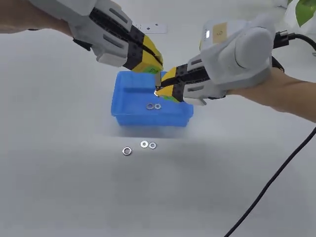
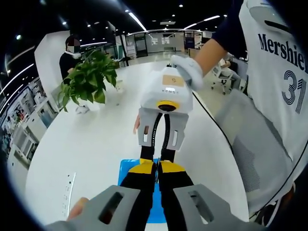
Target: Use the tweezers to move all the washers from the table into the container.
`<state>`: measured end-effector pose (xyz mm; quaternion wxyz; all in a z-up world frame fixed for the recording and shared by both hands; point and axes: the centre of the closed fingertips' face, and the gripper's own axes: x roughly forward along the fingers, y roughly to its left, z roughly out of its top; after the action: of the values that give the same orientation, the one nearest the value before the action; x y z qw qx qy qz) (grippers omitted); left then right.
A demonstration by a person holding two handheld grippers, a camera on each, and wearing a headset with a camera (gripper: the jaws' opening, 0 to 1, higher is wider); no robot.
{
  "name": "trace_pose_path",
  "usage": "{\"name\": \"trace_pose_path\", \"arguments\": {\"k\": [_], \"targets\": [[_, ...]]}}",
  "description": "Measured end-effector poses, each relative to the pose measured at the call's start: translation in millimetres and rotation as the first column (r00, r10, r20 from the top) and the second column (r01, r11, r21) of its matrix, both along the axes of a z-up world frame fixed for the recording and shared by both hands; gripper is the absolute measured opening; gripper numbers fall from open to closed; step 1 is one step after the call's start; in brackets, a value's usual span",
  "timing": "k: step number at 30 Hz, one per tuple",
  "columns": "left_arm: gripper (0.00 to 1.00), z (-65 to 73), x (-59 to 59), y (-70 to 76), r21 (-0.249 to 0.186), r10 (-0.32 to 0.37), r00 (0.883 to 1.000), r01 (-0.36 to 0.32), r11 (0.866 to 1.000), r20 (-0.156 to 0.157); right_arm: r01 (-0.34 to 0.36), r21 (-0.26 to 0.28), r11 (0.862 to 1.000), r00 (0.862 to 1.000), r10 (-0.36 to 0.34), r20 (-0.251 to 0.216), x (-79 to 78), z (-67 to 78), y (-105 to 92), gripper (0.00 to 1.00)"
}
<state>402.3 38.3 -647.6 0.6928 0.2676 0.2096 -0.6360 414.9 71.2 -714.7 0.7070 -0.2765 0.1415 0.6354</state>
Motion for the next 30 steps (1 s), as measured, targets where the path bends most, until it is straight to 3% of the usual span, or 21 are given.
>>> {"name": "trace_pose_path", "arguments": {"k": [21, 30], "targets": [[0.06, -51.1, 25.4, 21.4, -0.007, 0.076, 0.996, -0.076, 0.997, -0.055, -0.012, -0.068, 0.998, 0.997, 0.007, -0.079, 20.0, -55.6, 15.5, 0.09], [0.06, -62.4, 27.9, 25.0, 0.0, 0.085, 0.995, -0.085, 0.996, -0.056, -0.01, -0.081, 0.997, 0.996, 0.003, -0.092, 18.8, -65.6, 17.3, 0.09]]}}
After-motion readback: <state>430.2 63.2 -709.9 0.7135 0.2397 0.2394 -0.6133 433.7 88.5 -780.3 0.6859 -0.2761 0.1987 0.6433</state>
